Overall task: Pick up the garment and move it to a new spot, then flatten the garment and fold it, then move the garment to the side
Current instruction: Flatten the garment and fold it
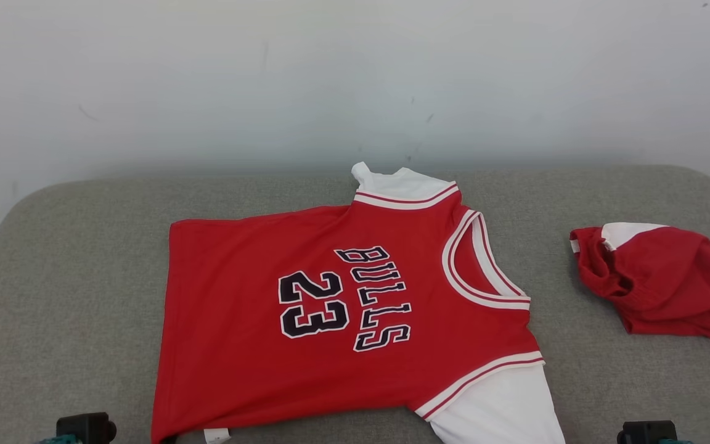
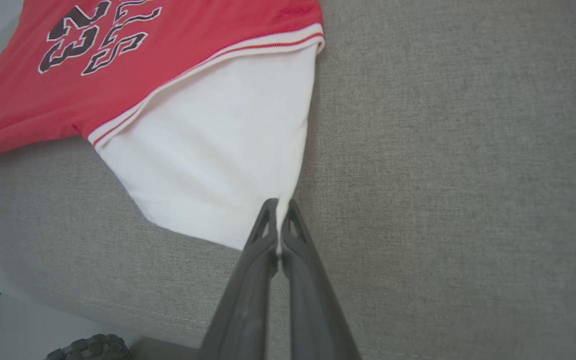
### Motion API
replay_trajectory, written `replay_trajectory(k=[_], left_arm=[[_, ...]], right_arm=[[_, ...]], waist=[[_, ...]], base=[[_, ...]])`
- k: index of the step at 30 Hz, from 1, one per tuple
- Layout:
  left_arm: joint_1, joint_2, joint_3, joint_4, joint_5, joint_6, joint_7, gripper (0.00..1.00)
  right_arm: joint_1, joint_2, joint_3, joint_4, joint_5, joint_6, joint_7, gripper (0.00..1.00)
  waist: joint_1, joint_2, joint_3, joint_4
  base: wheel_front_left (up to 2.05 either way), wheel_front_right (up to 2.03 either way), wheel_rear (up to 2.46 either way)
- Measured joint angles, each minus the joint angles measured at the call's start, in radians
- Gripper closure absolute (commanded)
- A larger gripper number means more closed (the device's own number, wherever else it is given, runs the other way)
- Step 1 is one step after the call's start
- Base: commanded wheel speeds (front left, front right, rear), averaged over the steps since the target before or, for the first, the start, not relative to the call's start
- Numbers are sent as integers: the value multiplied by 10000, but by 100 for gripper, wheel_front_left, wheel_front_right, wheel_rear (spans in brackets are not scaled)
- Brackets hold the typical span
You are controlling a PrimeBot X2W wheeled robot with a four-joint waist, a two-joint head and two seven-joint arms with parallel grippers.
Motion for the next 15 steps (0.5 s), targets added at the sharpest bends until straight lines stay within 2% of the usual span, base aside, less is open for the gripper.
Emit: replay_trajectory(k=[7,15], left_arm=[[-40,71,-142,88,343,255,146,100],[-53,-46,-201,414,255,253,314,100]], right_arm=[[18,-21,123,-155,-54,-198,435,100],[-20,15,339,-192,-343,-295,786,100]], waist=[[0,1,84,45],[0,1,184,129]], base=[[0,0,0],[0,0,0]])
